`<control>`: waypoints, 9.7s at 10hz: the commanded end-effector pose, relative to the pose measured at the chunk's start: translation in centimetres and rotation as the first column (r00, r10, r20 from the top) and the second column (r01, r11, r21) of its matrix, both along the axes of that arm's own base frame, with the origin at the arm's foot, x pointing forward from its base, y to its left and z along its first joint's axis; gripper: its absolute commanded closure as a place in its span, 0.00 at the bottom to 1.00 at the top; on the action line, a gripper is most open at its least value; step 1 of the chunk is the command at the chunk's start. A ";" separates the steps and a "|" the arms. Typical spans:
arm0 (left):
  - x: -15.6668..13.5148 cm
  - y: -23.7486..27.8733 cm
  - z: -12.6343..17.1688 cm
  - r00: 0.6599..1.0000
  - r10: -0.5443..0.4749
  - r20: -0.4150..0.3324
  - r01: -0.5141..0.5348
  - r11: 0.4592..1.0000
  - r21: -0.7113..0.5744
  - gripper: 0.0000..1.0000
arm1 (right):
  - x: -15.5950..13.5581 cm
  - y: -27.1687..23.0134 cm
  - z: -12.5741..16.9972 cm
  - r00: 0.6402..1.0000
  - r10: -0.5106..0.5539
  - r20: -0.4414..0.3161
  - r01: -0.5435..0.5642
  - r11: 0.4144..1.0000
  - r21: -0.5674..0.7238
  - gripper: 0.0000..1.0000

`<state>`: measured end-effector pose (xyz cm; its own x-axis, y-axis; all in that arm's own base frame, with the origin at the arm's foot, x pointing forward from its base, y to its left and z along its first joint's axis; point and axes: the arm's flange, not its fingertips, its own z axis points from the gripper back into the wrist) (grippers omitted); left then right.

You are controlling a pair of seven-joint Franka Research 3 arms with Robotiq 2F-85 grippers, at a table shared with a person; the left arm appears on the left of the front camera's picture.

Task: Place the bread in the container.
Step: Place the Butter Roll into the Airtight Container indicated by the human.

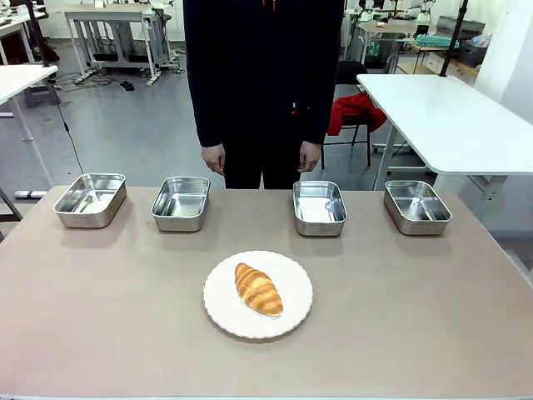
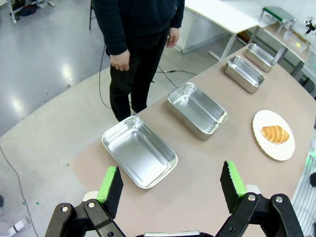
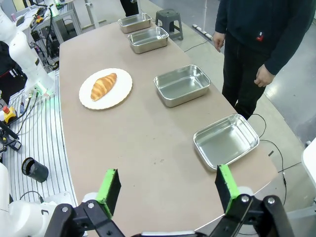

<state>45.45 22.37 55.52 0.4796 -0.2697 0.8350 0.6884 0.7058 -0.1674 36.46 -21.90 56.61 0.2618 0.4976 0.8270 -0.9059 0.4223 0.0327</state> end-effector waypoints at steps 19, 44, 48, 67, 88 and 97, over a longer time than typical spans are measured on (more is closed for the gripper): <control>-0.1 0.0 0.2 1.000 0.003 0.006 -0.003 1.000 -0.005 0.00 | -0.1 0.0 0.1 1.000 -0.002 0.004 0.002 1.000 -0.002 0.00; -0.1 0.0 0.2 1.000 0.003 0.006 -0.003 1.000 -0.005 0.00 | -0.1 0.0 0.1 1.000 -0.002 0.004 0.002 1.000 -0.002 0.00; -1.4 -10.7 2.8 0.981 0.086 -0.173 -0.074 0.994 0.074 0.00 | -0.1 0.0 0.1 1.000 -0.002 0.004 0.002 1.000 -0.002 0.00; -11.2 -52.8 -8.3 0.538 0.525 -0.660 -0.310 0.851 0.424 0.00 | -0.1 0.0 0.1 1.000 -0.002 0.004 0.002 1.000 -0.002 0.00; -7.4 -60.4 -23.2 0.183 0.700 -0.691 -0.536 0.660 0.527 0.00 | -0.1 0.0 0.1 1.000 -0.002 0.004 0.002 1.000 -0.002 0.00; -6.2 -60.5 -25.0 0.150 0.750 -0.644 -0.511 0.617 0.599 0.40 | -0.1 0.0 0.1 1.000 -0.002 0.004 0.002 1.000 -0.002 0.00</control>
